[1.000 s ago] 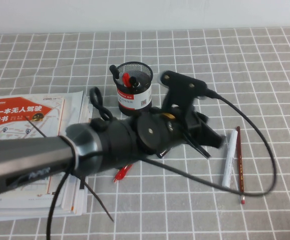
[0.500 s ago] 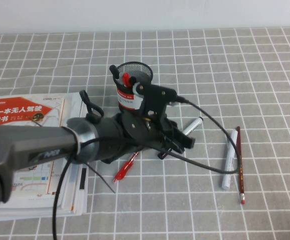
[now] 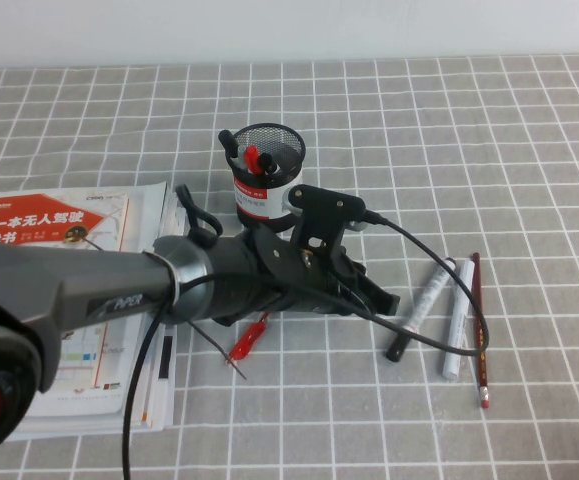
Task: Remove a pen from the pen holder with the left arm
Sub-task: 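Take a marker out of the pen holder and lay it on the table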
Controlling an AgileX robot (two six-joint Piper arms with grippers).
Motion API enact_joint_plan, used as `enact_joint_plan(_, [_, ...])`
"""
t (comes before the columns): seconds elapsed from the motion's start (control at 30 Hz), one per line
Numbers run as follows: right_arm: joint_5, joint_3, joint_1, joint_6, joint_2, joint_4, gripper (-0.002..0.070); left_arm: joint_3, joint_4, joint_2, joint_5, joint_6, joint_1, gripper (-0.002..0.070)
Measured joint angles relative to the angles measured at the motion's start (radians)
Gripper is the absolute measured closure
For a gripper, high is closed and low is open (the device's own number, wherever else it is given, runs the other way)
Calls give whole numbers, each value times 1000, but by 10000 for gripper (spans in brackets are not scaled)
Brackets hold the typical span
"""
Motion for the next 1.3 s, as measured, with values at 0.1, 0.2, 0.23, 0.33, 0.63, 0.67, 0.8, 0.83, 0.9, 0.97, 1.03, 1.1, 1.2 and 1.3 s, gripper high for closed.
enact_joint_plan(0.1, [0, 0, 0, 0, 0, 0, 689, -2, 0, 0, 17, -7, 2, 675])
enact_joint_plan(0.2, [0, 0, 0, 0, 0, 0, 689, -2, 5, -12, 27, -21, 2, 675])
enact_joint_plan(0.23, [0, 0, 0, 0, 0, 0, 689, 0, 6, -22, 27, -23, 2, 675])
enact_joint_plan(0.33, [0, 0, 0, 0, 0, 0, 689, 4, 32, -94, -2, -25, 2, 675])
enact_joint_plan(0.63, [0, 0, 2, 0, 0, 0, 689, 94, 109, -588, -178, 98, 2, 675])
enact_joint_plan(0.67, [0, 0, 2, 0, 0, 0, 689, 128, 109, -653, -203, 100, 2, 675])
enact_joint_plan(0.8, [0, 0, 2, 0, 0, 0, 689, 337, 62, -885, -297, 107, 2, 675])
enact_joint_plan(0.83, [0, 0, 2, 0, 0, 0, 689, 396, 40, -942, -310, 108, 2, 675])
enact_joint_plan(0.9, [0, 0, 2, 0, 0, 0, 689, 502, -3, -1045, -327, 109, 2, 675])
enact_joint_plan(0.97, [0, 0, 2, 0, 0, 0, 689, 584, -54, -1148, -334, 120, 2, 675])
enact_joint_plan(1.03, [0, 0, 2, 0, 0, 0, 689, 654, -127, -1263, -342, 158, 2, 675])
enact_joint_plan(1.1, [0, 0, 4, 0, 0, 0, 689, 719, -236, -1375, -363, 237, 2, 675])
enact_joint_plan(1.2, [0, 0, 4, 0, 0, 0, 689, 790, -446, -1512, -427, 420, 2, 675])
enact_joint_plan(1.3, [0, 0, 4, 0, 0, 0, 689, 835, -703, -1646, -540, 668, 2, 675])
